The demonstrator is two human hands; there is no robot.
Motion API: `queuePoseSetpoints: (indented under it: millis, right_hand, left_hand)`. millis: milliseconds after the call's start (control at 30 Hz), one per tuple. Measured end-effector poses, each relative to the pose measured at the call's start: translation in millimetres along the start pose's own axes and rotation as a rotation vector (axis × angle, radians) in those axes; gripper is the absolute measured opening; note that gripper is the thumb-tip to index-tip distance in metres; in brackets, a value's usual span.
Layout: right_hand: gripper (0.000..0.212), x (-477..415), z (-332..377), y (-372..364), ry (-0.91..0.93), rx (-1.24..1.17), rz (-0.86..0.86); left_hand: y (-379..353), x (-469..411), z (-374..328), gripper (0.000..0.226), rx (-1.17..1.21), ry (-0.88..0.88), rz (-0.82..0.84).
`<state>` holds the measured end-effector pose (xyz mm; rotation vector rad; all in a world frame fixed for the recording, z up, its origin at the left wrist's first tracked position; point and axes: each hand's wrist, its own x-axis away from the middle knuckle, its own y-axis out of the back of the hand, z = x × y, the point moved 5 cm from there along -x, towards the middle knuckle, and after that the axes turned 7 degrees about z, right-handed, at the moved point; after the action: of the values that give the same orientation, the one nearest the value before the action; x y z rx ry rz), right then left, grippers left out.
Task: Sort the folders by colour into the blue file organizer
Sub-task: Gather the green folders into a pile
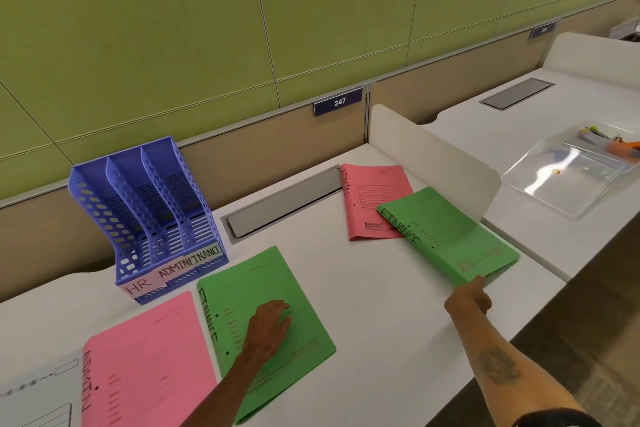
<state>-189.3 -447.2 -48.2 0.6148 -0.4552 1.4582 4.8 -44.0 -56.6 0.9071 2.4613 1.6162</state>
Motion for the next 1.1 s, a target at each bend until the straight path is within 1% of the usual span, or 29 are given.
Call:
queuePoseSetpoints:
  millis: [33, 67, 100, 233, 267, 333, 367, 433, 500, 600, 667, 733, 767, 867, 933, 1000, 1100]
  right_hand:
    - [0.06, -2, -1, -4, -0.032, -0.021, 0.015]
    - [0.06, 0, 0, -7, -0.037, -0.101, 0.01]
    - [0.057, -2, 0, -10, -0.039, -0.167, 0.013]
    - [0.038, -4, -1, -17, -0.056, -0.445, 0.139]
    - [0.031, -5, -1, -21, -0.071, -0.476, 0.205]
    - [0.012, 0, -1, -33, -0.112, -0.495, 0.438]
    - [0.006, 2, -2, -39, -0.138, -0.474, 0.553]
    - [0.012, 13, -5, -50, -0.166, -0.399, 0.742]
    - [0.02, 27, -6, -57, -0.167, -0.396, 0.861]
    - [0.03, 57, -11, -69, -0.153, -0.388, 1.013]
    - [0.036, 84, -21, -78, -0.165, -0.355, 1.084]
    - [0.038, 108, -30, -85, -0.178, -0.29, 1.141]
    - [0.038, 123, -39, -90, -0.188, -0.246, 1.178]
    - [0.037, 148, -63, -93, -0.222, -0.13, 1.248]
    - [0.04, 160, -82, -91, -0.248, -0.071, 1.288]
    - [0.043, 173, -100, -88, -0.27, -0.007, 1.343]
    - [0.041, 198, -126, -87, -0.307, 0.103, 1.424]
  left_hand:
    - [0, 1, 1, 0.039, 0.002, 0.0, -0.001]
    - [1, 1, 1, 0.038, 0.006, 0.001, -0.001]
    - [1, 2, 1, 0.038, 0.008, 0.002, -0.001]
    - [4, 3, 3, 0.037, 0.011, 0.008, -0.001]
    - [4, 4, 3, 0.037, 0.01, 0.01, -0.003]
    - [6, 5, 5, 0.036, 0.004, 0.016, -0.009]
    - [7, 5, 6, 0.036, 0.002, 0.017, -0.012]
    - [8, 6, 8, 0.036, 0.007, 0.023, -0.014]
    - [9, 7, 7, 0.036, 0.01, 0.029, -0.015]
    - [12, 10, 7, 0.037, 0.014, 0.028, -0.025]
    - [15, 14, 15, 0.038, 0.057, 0.047, -0.041]
    - [16, 15, 19, 0.042, 0.141, 0.073, -0.057]
    - [18, 17, 24, 0.045, 0.221, 0.093, -0.074]
    - [28, 15, 14, 0.053, 0.595, 0.168, -0.114]
    - [33, 10, 5, 0.054, 0.825, 0.223, -0.109]
    - [36, 3, -4, 0.056, 1.006, 0.242, -0.1]
    - [42, 1, -6, 0.064, 1.264, 0.26, -0.113]
